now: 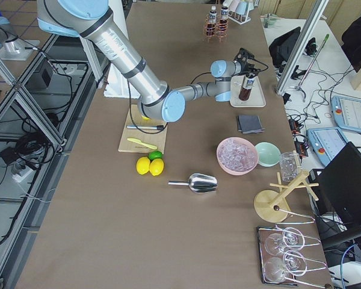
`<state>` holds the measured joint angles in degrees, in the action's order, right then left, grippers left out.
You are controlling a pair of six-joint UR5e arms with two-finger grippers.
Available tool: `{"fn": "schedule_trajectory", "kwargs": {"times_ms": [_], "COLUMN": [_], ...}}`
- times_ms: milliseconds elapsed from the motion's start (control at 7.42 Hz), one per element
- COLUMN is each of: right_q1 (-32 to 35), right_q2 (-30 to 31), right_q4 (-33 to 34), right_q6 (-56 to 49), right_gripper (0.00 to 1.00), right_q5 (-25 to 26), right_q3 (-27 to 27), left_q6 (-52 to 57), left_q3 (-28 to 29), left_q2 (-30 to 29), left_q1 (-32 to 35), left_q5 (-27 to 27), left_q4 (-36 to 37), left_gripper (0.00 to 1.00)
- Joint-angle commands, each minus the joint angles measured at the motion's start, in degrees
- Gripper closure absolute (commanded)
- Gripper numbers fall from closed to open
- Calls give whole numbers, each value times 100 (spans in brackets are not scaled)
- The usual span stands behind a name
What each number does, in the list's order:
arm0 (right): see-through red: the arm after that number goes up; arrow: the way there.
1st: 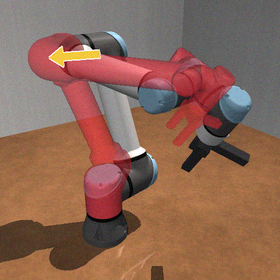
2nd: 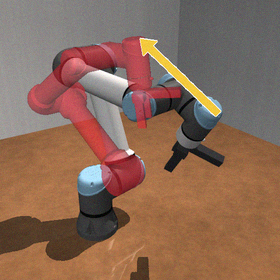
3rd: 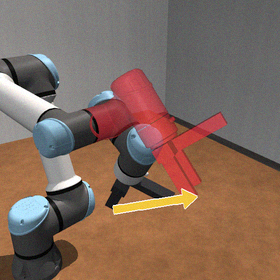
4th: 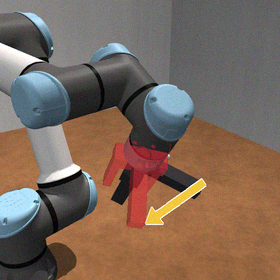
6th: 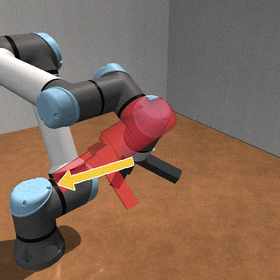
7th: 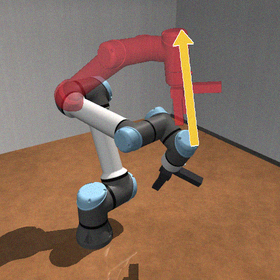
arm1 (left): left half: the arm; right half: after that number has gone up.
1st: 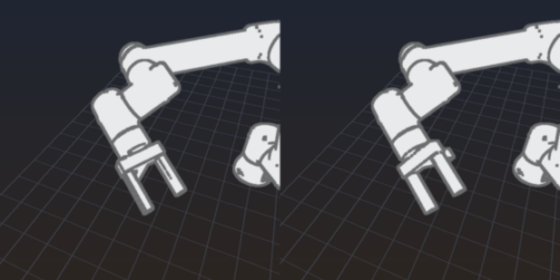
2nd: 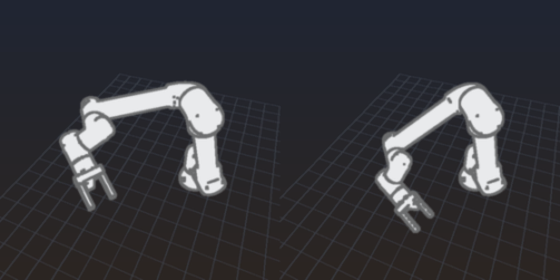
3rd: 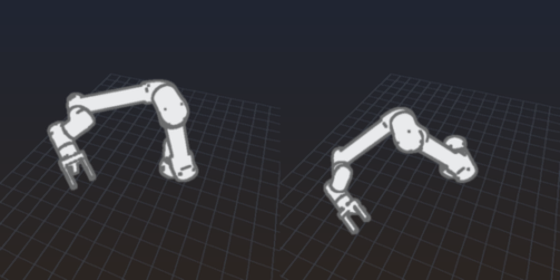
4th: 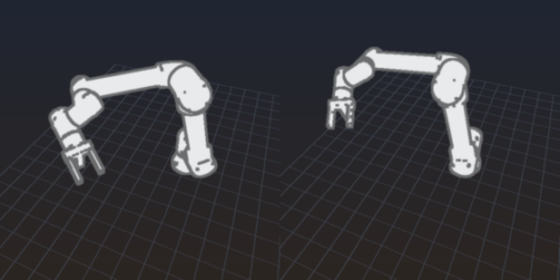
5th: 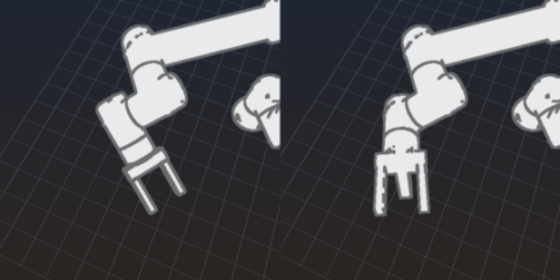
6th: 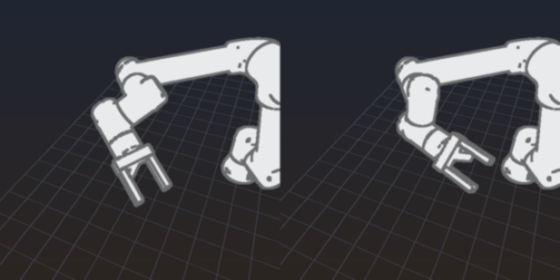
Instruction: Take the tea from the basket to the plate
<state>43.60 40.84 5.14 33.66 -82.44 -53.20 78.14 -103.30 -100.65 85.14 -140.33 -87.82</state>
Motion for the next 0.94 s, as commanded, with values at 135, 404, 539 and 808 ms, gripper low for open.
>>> {"fn": "schedule_trajectory", "kwargs": {"times_ms": [135,404,539,808], "right_q1": [8,95,139,219], "right_q2": [3,134,248,1009], "right_q4": [13,57,66,398], "right_q6": [52,96,149,237], "right_gripper": [0,0,0,0], "right_q5": [8,-9,-9,-114], "right_q3": [-190,-610,-691,-1722], "left_q6": [114,114,114,114], "left_q3": [661,758,777,777], "left_q2": [-8,-8,-8,-8], "left_q1": [239,248,257,248], "left_q5": [-38,-12,-12,-12], "left_q4": [-42,-51,-51,-60], "left_gripper": [100,100,100,100]}}
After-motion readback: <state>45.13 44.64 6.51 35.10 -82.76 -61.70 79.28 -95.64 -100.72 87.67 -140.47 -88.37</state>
